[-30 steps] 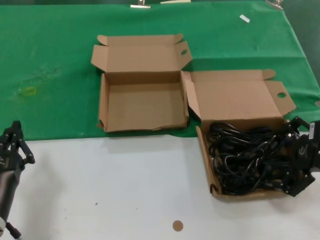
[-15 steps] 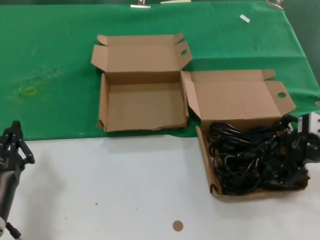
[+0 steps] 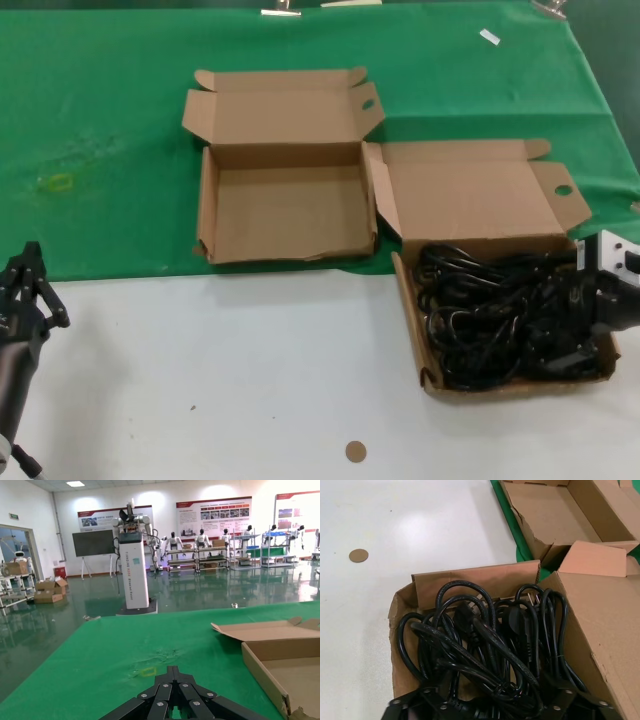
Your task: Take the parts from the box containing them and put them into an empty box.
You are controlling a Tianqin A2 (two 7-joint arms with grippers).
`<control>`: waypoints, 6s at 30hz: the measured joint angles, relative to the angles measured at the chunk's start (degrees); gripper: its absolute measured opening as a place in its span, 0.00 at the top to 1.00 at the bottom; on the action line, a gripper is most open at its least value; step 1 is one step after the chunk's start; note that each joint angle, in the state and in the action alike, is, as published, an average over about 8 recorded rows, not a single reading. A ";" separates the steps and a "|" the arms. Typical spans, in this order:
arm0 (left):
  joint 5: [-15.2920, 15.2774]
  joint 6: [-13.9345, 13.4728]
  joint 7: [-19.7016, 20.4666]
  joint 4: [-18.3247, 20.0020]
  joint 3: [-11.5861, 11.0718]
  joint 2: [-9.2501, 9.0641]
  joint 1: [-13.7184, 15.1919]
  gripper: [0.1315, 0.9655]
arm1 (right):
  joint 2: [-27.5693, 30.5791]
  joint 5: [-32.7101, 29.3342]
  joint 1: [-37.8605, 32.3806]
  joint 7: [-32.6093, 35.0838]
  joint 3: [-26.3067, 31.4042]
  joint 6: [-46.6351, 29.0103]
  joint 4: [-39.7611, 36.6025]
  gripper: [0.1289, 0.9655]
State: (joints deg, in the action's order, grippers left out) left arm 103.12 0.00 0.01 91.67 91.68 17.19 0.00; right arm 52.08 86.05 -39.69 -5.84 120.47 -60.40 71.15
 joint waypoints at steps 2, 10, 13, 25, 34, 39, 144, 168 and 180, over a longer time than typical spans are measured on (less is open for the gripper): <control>0.00 0.00 0.00 0.00 0.00 0.00 0.00 0.99 | -0.29 -0.46 -0.05 -0.12 -0.31 -0.35 -0.15 0.35; 0.00 0.00 0.00 0.00 0.00 0.00 0.00 0.99 | -0.66 -1.74 0.28 -0.86 -1.77 -1.40 0.50 0.47; 0.00 0.00 0.00 0.00 0.00 0.00 0.00 0.99 | -0.57 -1.99 0.65 -1.19 -2.35 -1.71 1.06 0.56; -0.01 0.00 0.05 0.00 0.00 0.00 0.00 0.99 | 0.32 -2.73 2.13 -2.63 -4.22 -2.92 3.50 0.83; -0.02 0.00 0.03 0.00 0.00 0.00 0.00 0.99 | 0.91 -3.33 2.21 -4.25 -5.25 -3.81 6.18 0.88; -0.02 0.00 0.03 0.00 0.00 0.00 0.00 0.99 | 0.67 -3.71 0.70 -5.37 -5.71 -4.57 7.87 0.91; -0.01 0.00 0.01 0.00 0.00 0.00 0.00 0.90 | -40.52 -8.76 -25.44 9.70 -1.00 14.57 -35.55 0.24; 0.00 0.00 -0.02 0.00 0.00 0.00 0.00 0.43 | -38.48 0.60 -1.84 8.31 -11.07 31.17 -15.23 0.01; 0.00 0.00 0.00 0.00 0.00 0.00 0.00 0.14 | -37.46 5.30 10.00 7.60 -16.12 39.51 -5.04 0.00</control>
State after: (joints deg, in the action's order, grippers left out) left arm 103.12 0.00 0.01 91.67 91.68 17.19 0.00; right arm 14.63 91.35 -29.69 1.76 104.35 -20.89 66.11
